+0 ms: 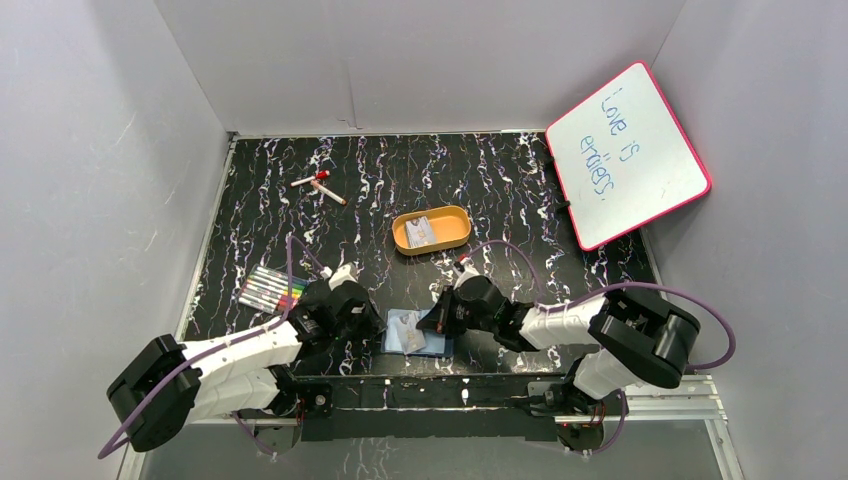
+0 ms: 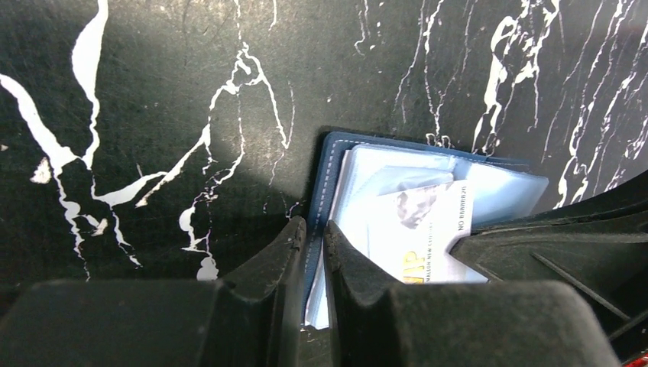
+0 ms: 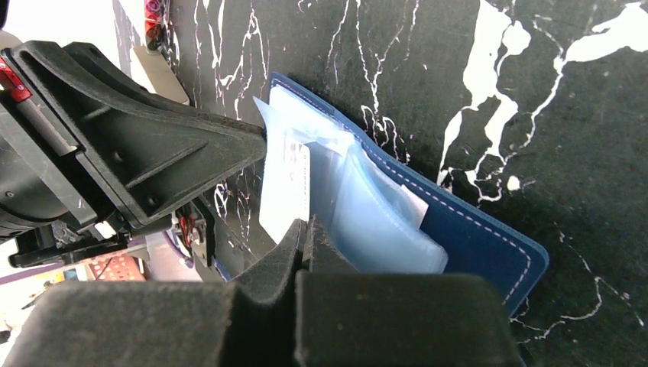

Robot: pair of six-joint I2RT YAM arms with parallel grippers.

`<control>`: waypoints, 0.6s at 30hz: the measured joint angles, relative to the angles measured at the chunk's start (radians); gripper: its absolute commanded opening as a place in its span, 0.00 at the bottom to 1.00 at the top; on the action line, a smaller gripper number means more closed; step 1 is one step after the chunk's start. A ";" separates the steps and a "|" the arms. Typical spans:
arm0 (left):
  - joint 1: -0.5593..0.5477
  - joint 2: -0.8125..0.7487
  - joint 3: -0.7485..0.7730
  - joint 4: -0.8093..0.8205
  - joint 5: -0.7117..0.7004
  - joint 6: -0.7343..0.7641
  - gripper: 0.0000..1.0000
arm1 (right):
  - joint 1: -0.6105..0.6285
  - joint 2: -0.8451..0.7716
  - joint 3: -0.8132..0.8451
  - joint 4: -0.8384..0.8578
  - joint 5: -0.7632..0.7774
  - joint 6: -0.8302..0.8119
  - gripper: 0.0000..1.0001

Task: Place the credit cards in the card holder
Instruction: Insert the credit card into the card holder.

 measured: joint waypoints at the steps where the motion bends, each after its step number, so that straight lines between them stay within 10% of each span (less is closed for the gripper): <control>1: 0.000 -0.001 -0.003 -0.002 -0.001 -0.003 0.10 | 0.000 -0.001 -0.003 0.004 0.002 0.006 0.00; 18: 0.000 -0.008 -0.018 0.004 0.001 -0.056 0.03 | 0.004 -0.045 -0.114 0.102 0.100 0.124 0.00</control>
